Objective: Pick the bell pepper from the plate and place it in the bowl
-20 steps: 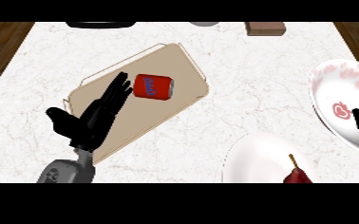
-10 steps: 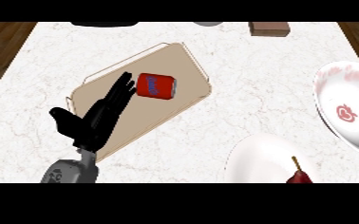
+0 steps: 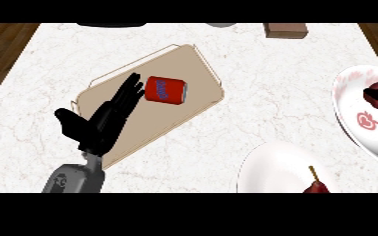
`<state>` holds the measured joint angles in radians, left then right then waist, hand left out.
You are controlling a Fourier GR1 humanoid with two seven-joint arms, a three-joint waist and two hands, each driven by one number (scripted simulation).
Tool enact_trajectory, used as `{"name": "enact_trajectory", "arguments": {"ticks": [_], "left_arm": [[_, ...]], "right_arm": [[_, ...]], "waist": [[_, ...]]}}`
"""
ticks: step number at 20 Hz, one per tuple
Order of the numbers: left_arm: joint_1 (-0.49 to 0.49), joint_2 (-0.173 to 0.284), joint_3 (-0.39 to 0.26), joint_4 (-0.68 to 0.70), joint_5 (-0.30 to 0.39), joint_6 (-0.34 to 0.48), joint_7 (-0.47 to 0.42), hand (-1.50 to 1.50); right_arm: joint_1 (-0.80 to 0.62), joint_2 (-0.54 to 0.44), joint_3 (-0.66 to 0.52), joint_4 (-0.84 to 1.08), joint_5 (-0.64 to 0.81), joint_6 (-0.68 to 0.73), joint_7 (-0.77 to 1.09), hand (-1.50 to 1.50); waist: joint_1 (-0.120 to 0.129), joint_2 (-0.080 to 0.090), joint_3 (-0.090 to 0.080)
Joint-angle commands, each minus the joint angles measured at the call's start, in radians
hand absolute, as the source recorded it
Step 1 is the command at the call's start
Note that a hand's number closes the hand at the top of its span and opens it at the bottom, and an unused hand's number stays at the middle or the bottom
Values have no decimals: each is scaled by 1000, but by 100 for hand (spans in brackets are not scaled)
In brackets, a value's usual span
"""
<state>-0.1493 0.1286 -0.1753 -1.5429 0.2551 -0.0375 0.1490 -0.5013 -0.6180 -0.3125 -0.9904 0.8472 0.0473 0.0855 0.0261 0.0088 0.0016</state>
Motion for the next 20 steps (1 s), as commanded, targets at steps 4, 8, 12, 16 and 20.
{"name": "enact_trajectory", "arguments": {"ticks": [4,8,12,16,20], "left_arm": [[42,-21,-25,-12,-25,6,-17,0],[40,20,42,1,10,-11,-23,0],[61,16,46,4,7,-5,-29,0],[79,13,40,-44,6,12,5,0],[79,9,51,-29,-3,22,-9,0]], "right_arm": [[-115,46,-151,188,-179,-77,-165,-150],[-89,110,-314,79,-404,-99,-313,-150],[-2,143,-404,-32,-571,-6,-427,-150],[150,133,-480,-237,-721,156,-455,-150],[320,196,-564,-431,-892,308,-418,-150]], "waist": [[-3,-2,1],[-38,-14,2],[-61,-20,-1],[-78,-26,-3],[-104,-30,-4]]}}
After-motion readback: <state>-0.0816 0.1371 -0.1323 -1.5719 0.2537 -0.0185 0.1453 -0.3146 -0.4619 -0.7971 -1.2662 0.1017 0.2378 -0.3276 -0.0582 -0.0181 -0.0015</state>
